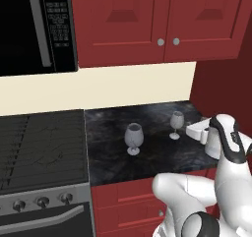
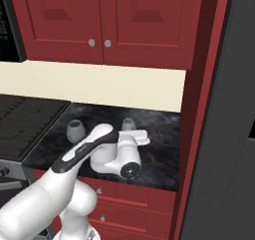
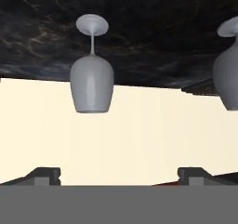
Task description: Retrieve the wine glasses from the counter and place one next to each plate.
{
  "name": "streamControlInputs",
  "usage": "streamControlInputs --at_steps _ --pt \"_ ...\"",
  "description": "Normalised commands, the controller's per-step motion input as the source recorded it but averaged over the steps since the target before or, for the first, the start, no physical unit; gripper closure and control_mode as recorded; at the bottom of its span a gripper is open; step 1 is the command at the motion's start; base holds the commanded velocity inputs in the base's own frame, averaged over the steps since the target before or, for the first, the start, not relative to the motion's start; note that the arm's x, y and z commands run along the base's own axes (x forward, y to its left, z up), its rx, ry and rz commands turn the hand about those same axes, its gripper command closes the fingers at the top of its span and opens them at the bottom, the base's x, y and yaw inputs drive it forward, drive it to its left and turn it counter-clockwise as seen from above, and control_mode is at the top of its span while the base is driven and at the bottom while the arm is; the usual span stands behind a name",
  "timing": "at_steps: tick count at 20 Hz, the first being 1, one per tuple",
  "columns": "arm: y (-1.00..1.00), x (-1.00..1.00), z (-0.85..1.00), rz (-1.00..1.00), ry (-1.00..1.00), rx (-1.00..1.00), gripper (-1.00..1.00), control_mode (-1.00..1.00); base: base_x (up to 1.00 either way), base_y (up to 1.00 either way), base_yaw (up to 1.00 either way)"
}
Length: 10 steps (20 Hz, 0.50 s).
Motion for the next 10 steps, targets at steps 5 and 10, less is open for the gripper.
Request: streamControlInputs --at_steps 5,10 --pt "-0.03 0.15 -0.01 0.00 0.01 0.00 -1.00 -1.00 0.00 0.00 0.00" --pt "-0.03 0.25 -0.15 0.01 0.07 0.00 -1.00 -1.00 0.00 0.00 0.00"
